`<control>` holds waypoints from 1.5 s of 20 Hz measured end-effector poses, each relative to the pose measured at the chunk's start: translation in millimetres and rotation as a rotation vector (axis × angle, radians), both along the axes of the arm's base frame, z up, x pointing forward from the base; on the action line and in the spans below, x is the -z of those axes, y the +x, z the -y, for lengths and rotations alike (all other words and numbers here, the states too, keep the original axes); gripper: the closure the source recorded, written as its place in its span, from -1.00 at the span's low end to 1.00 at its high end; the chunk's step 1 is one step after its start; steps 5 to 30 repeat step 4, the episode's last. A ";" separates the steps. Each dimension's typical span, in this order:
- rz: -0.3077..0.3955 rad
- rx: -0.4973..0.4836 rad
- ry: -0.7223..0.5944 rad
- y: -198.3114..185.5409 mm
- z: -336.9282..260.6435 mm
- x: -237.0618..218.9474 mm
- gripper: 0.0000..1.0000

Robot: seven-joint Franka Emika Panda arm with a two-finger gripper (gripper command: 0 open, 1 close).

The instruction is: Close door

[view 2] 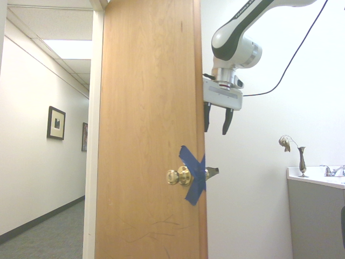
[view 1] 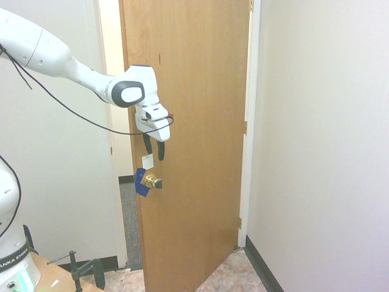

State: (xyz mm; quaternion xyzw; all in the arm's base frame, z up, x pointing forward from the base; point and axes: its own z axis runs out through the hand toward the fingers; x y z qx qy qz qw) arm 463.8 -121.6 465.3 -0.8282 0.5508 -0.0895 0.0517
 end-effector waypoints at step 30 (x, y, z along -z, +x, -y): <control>-0.050 -0.257 -0.041 -16.3 -222.8 26.8 -1.00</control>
